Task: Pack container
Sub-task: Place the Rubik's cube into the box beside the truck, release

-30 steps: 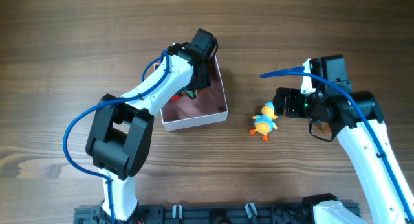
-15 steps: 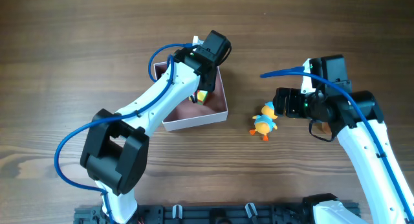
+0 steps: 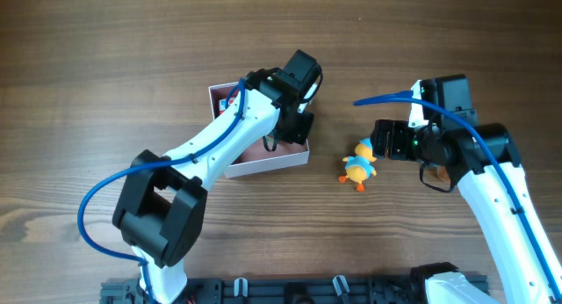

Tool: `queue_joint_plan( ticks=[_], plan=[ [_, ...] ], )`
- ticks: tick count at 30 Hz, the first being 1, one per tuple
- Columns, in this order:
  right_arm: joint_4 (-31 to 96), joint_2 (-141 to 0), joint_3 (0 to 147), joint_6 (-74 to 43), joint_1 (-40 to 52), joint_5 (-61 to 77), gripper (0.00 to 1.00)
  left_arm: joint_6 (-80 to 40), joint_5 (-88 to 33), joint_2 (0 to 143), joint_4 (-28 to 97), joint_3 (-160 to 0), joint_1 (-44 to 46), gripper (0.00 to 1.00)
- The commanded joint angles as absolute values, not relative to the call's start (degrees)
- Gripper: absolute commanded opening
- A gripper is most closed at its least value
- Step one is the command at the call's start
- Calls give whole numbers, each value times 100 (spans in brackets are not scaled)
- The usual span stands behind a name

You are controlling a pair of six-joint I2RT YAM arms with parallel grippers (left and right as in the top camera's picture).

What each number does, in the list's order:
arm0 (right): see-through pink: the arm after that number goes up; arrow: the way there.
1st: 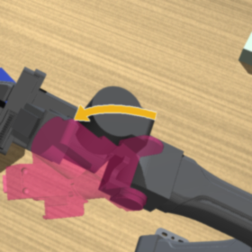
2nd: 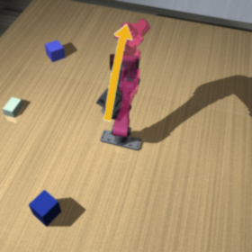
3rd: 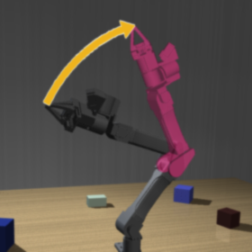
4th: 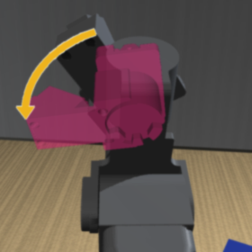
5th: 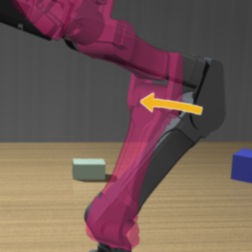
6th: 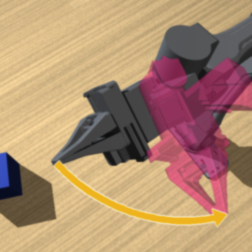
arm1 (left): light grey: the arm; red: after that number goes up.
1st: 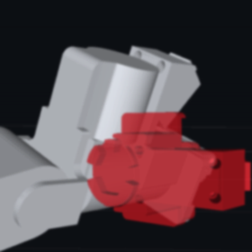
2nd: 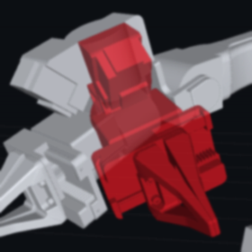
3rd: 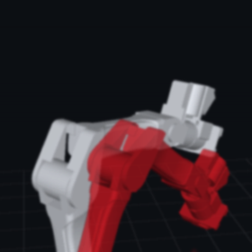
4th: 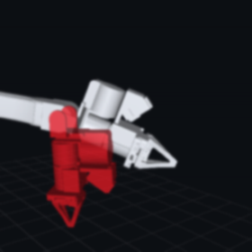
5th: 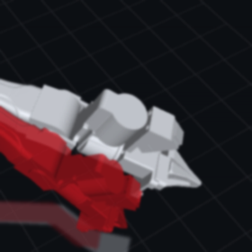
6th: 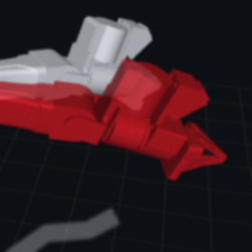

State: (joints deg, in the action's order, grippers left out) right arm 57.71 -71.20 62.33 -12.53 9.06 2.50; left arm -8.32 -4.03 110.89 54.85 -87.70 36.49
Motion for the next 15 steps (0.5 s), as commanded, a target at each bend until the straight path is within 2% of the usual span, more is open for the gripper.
queue_joint_plan(
  ticks=[1, 6, 15],
  plan=[
    [5811, -7142, 6331, -1197, 886, 128, 100, -342, -532, 11290, 5487, -8796, 3636, 4],
    [5815, -7142, 6331, -1199, 886, 128, 100, -318, -185, 11614, 5356, -8796, 3494, 4],
    [5837, -7142, 6331, -1201, 886, 130, 100, -325, 97, 11734, 4604, -8796, 2703, 6]
  ],
)
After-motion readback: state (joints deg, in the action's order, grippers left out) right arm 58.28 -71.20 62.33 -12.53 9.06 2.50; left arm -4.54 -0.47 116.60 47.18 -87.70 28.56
